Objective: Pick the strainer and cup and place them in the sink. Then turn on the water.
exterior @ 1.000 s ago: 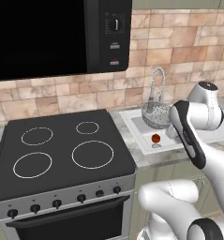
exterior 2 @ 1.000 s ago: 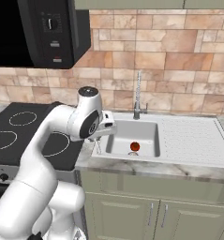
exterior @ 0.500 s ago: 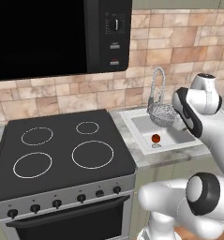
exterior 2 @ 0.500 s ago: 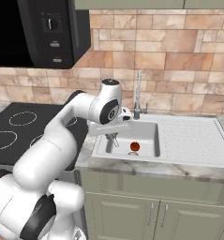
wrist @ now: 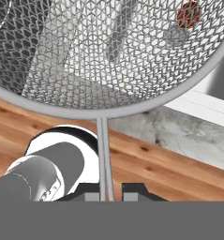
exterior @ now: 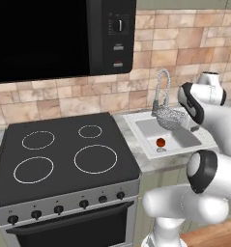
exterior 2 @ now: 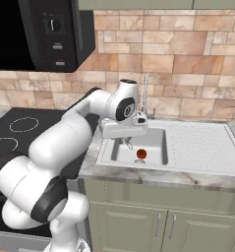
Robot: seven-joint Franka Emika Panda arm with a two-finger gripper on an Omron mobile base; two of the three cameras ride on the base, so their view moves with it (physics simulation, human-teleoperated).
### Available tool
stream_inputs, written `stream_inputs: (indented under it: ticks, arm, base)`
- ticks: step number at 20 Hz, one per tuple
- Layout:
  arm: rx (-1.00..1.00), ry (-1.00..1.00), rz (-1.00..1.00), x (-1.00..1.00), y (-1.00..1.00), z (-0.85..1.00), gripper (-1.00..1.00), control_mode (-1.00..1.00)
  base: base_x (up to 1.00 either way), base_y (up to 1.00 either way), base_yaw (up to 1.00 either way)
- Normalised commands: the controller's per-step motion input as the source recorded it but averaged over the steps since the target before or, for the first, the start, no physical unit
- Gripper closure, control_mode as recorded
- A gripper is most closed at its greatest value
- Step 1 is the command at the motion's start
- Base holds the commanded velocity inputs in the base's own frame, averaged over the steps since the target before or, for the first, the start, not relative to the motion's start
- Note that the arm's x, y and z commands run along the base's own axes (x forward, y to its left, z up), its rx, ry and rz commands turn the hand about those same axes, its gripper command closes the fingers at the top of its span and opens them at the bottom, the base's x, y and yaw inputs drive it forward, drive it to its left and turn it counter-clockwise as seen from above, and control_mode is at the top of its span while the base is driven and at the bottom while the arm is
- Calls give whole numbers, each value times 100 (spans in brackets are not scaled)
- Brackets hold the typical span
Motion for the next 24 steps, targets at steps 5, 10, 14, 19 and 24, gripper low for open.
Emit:
stream_inputs:
  ticks: [5,10,14,19,24]
  arm:
    - [0,0,0,0,0,-33,100,-100]
    - [0,-1,0,3,0,-40,100,-100]
    - [0,0,0,7,0,-28,100,-100]
    - [-1,0,0,9,0,-10,100,-100]
    - [0,0,0,23,0,0,100,-100]
  base:
    - [0,0,0]
    - [0,0,0]
    - [0,0,0]
    - [0,0,0]
    - [0,0,0]
